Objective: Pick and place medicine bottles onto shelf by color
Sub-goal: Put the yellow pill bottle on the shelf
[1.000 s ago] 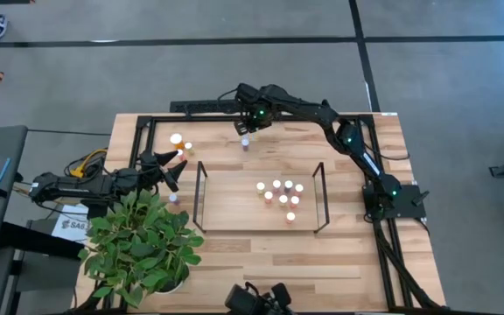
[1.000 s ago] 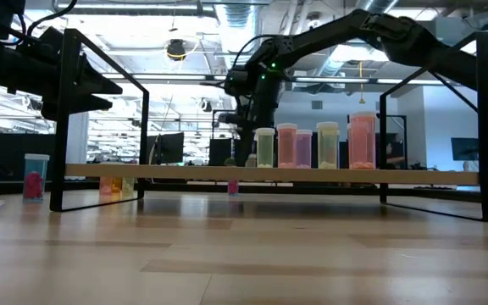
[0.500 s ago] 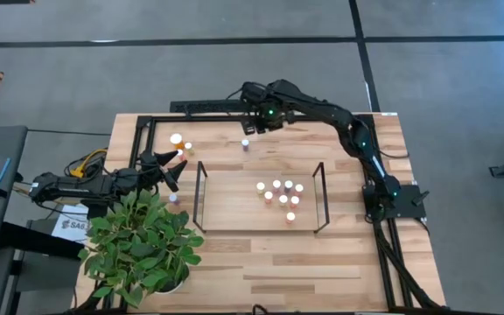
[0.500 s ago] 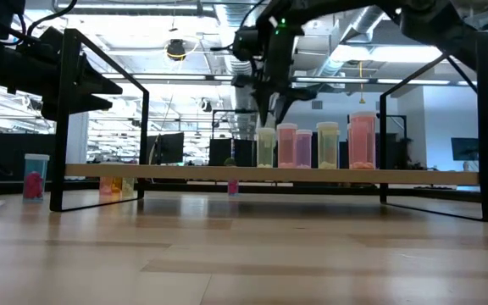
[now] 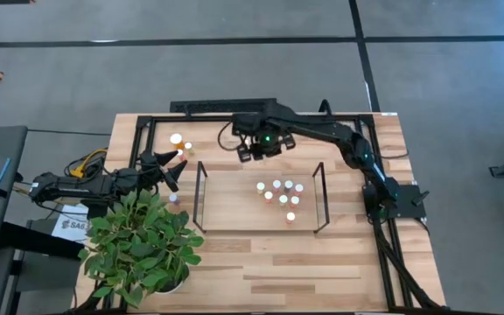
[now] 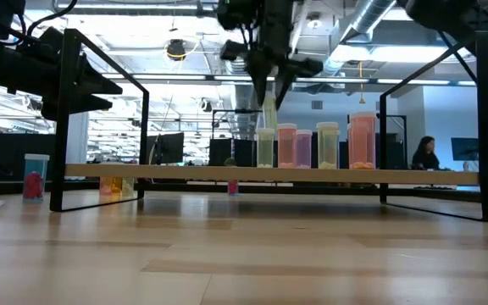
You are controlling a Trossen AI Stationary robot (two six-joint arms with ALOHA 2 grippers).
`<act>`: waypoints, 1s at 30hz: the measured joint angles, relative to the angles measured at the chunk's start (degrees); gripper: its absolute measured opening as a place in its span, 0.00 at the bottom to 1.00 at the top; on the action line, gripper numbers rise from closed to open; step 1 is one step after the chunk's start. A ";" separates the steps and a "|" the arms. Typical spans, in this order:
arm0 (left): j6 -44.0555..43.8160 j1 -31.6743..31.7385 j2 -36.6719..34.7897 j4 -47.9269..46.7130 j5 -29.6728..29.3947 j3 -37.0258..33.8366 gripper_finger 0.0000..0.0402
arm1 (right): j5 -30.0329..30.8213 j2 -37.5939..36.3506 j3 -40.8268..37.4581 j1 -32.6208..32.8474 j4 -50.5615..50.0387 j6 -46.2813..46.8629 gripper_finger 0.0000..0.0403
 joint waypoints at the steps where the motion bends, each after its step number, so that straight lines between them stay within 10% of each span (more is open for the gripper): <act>1: 0.00 0.01 0.01 0.02 -0.01 -0.02 0.66 | 0.21 -0.39 0.02 0.87 0.11 0.04 0.34; 30: 0.00 0.01 0.01 0.00 -0.01 -0.02 0.66 | 6.13 -7.60 -11.39 30.04 5.57 22.09 0.33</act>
